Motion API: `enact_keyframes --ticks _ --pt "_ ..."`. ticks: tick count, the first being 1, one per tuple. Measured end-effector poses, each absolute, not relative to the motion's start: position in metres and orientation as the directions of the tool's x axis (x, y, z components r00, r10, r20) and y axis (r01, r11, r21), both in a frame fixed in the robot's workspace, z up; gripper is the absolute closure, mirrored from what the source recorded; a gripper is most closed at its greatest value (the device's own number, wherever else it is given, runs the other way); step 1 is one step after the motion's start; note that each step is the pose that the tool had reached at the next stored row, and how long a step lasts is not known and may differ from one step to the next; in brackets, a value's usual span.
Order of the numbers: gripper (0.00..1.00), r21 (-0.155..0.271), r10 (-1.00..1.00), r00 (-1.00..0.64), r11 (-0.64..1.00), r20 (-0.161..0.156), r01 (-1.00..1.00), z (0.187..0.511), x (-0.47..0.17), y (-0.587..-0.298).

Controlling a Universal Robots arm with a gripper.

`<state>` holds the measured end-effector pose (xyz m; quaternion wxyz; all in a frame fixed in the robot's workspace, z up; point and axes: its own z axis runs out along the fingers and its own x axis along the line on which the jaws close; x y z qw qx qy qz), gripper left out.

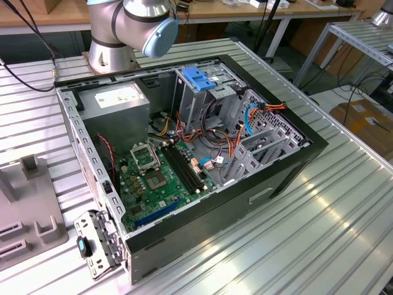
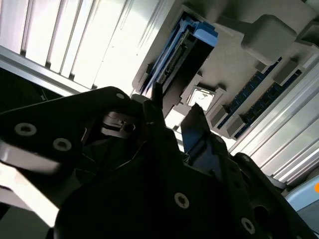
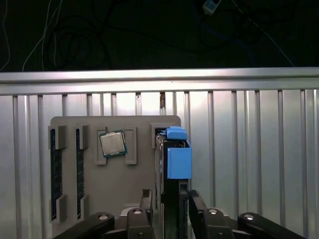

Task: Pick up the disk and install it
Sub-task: 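Pick up the disk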

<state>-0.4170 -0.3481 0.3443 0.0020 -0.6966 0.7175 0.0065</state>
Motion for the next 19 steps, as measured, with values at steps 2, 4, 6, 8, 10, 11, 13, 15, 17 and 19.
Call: enact_keyframes --ticks 2,4,6,8,10,11,13,15,17,19 --pt "0.53 0.007 -0.999 -0.030 0.029 -0.012 -1.000 0.3442 -0.4170 -0.3481" --pt "0.40 0.007 -0.999 -0.030 0.029 -0.012 -1.000 0.3442 -0.4170 -0.3481" --pt "0.40 0.007 -0.999 -0.029 0.029 -0.012 -1.000 0.3442 -0.4170 -0.3481" --pt "0.40 0.007 -0.999 -0.029 0.029 -0.012 -1.000 0.3441 -0.4170 -0.3481" --pt "0.40 0.007 -1.000 -0.029 0.029 -0.012 -1.000 0.3435 -0.4170 -0.3481" --pt "0.40 0.007 -1.000 -0.028 0.028 -0.012 -1.000 0.3428 -0.4170 -0.3481" --pt "0.40 0.007 -1.000 -0.028 0.028 -0.012 -1.000 0.3428 -0.4170 -0.3481" --pt "0.40 0.007 -1.000 -0.028 0.028 -0.012 -1.000 0.3427 -0.4170 -0.3481" --pt "0.40 0.007 -1.000 -0.028 0.028 -0.012 -1.000 0.3427 -0.4170 -0.3481" --pt "0.40 0.007 -1.000 -0.028 0.028 -0.012 -1.000 0.3427 -0.4170 -0.3481"
